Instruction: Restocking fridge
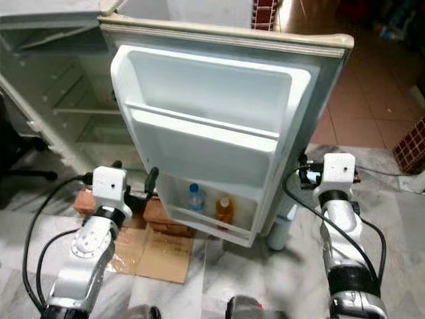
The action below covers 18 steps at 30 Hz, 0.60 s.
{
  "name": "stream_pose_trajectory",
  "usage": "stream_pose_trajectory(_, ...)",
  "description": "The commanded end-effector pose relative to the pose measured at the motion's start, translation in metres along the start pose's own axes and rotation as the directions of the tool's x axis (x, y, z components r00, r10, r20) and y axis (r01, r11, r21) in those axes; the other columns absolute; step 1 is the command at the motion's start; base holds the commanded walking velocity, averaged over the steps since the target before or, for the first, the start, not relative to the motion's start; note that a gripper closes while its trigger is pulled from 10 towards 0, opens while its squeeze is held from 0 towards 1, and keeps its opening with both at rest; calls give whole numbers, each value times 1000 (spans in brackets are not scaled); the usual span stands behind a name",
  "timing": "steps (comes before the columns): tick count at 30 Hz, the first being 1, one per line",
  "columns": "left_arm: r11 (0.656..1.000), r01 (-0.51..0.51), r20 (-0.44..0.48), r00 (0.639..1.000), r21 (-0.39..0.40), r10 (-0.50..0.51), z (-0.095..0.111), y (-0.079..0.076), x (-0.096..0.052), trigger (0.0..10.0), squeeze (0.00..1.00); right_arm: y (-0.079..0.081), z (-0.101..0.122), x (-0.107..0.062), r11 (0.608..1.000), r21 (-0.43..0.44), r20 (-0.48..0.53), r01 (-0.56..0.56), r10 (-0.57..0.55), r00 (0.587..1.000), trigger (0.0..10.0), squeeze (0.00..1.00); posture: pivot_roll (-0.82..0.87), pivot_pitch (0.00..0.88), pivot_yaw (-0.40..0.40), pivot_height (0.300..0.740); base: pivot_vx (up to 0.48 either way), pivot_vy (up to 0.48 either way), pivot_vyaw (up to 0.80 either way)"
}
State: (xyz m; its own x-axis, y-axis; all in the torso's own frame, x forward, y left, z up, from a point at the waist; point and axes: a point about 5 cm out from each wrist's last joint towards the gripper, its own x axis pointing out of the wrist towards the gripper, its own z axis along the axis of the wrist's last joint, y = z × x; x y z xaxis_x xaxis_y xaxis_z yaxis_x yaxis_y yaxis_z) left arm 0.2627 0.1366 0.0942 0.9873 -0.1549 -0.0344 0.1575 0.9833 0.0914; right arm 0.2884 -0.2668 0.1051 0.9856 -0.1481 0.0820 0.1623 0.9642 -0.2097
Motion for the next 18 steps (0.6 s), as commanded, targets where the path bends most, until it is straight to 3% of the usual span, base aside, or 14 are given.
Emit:
stream_pose_trajectory(1, 1000, -2, -2, 1000, -1, 2, -1, 0, -2, 10000, 0, 3, 2, -8, 1000, 8, 16, -23, 23, 1000, 10000, 0, -34, 68, 69, 740, 0, -292, 0)
stream_pose_trajectory(9, 1000, -3, -14, 1000, 9, 3, -5, 1, -3, 10000, 0, 33, -4, -34, 993, 53, -12, -107, 108, 994, 10000, 0, -45, 67, 75, 740, 0, -240, 0)
stream_pose_trajectory(14, 1000, -22, -24, 999, 16, 23, -7, 3, -5, 10000, 0, 44, -3, -35, 990, 72, -19, -122, 124, 992, 10000, 0, -42, 60, 74, 740, 0, -165, 0)
stream_pose_trajectory(18, 998, -56, -47, 997, 24, 57, -12, 7, -11, 10000, 0, 48, 3, -26, 991, 82, -5, -104, 105, 994, 10000, 0, -47, 52, 83, 740, 0, 0, 0)
